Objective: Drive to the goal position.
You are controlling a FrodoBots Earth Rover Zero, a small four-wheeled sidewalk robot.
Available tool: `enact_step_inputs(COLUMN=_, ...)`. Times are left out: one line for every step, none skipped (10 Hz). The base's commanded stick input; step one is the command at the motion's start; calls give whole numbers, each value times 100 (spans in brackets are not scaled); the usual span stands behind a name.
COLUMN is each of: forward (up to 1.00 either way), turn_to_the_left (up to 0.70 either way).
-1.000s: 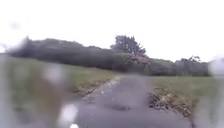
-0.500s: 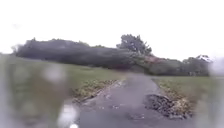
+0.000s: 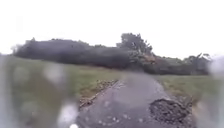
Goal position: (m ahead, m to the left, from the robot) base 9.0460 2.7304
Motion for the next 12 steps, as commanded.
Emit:
enact_step_inputs(forward=85, turn_to_the_left=-34)
enact_step_inputs(forward=85, turn_to_the_left=-34)
enact_step_inputs(forward=85, turn_to_the_left=0)
enact_step_inputs(forward=85, turn_to_the_left=0)
enact_step_inputs(forward=85, turn_to_the_left=-10)
enact_step_inputs(forward=85, turn_to_the_left=-29)
enact_step_inputs(forward=85, turn_to_the_left=-32)
enact_step_inputs(forward=85, turn_to_the_left=-34)
enact_step_inputs(forward=85, turn_to_the_left=-34)
enact_step_inputs(forward=85, turn_to_the_left=-8)
enact_step_inputs(forward=85, turn_to_the_left=0)
enact_step_inputs(forward=85, turn_to_the_left=0)
